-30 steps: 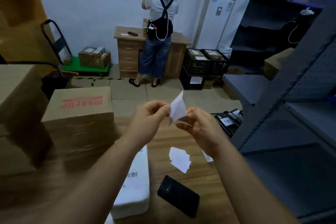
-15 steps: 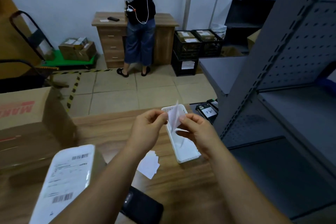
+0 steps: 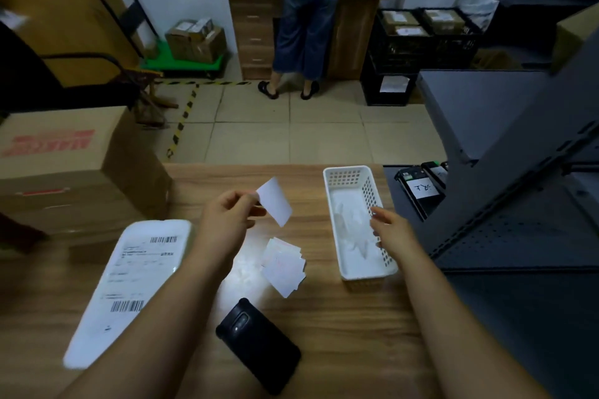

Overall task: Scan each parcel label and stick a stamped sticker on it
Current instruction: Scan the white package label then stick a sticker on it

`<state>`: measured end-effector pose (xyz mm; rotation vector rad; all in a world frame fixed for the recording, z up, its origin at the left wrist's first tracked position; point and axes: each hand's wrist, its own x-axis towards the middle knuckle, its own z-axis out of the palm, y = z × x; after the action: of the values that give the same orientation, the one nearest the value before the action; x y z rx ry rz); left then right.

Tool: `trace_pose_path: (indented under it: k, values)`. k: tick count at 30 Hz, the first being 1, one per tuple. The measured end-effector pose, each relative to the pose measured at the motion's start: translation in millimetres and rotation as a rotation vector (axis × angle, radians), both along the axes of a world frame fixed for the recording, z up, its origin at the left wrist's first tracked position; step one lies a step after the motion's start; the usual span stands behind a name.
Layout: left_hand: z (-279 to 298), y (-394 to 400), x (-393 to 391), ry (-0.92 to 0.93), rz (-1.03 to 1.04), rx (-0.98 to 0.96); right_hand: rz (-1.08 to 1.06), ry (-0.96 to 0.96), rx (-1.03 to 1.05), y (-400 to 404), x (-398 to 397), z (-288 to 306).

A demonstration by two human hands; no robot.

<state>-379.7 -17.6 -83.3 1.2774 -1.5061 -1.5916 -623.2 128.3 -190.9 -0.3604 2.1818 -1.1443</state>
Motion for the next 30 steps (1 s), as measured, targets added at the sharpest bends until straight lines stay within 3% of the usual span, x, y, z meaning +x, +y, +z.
trace_pose_path:
  k: [4, 9, 12, 15, 17, 21, 23, 27, 30]
  values:
    - [-2.4, -8.2, 21.6, -0.005, 0.009, 0.019, -0.028, 0.111, -0.079, -15.4, 21.2, 30.0]
    - [6.1, -16.3, 63.1, -0.007, 0.019, 0.017, 0.387, 0.024, -0.256, -56.9, 139.0, 95.3]
    - [12.9, -23.6, 97.6, -0.004, -0.005, 0.065, 0.523, 0.045, -0.322, -78.4, 217.9, 110.4]
    - [20.4, -31.6, 138.2, -0.044, -0.102, 0.085, 0.436, 0.119, -0.376, -98.1, 269.8, 107.2]
    - [25.6, -39.2, 168.8, -0.048, -0.126, 0.049, 0.303, 0.04, -0.389, -105.9, 288.4, 104.2]
    - [27.9, -54.7, 219.6, -0.007, -0.126, 0.035, 0.126, -0.573, -0.5, -106.2, 319.0, 111.3]
    - [24.2, -56.0, 234.2, -0.058, -0.186, 0.042, 0.153, -0.692, -0.529, -102.8, 334.8, 114.6]
    - [13.0, -53.1, 250.3, -0.113, -0.225, 0.018, 0.2, -0.686, -0.469, -96.4, 360.4, 108.9]
    - [6.5, -51.7, 258.2, -0.148, -0.178, 0.015, 0.127, -0.417, -0.34, -93.9, 368.9, 95.4]
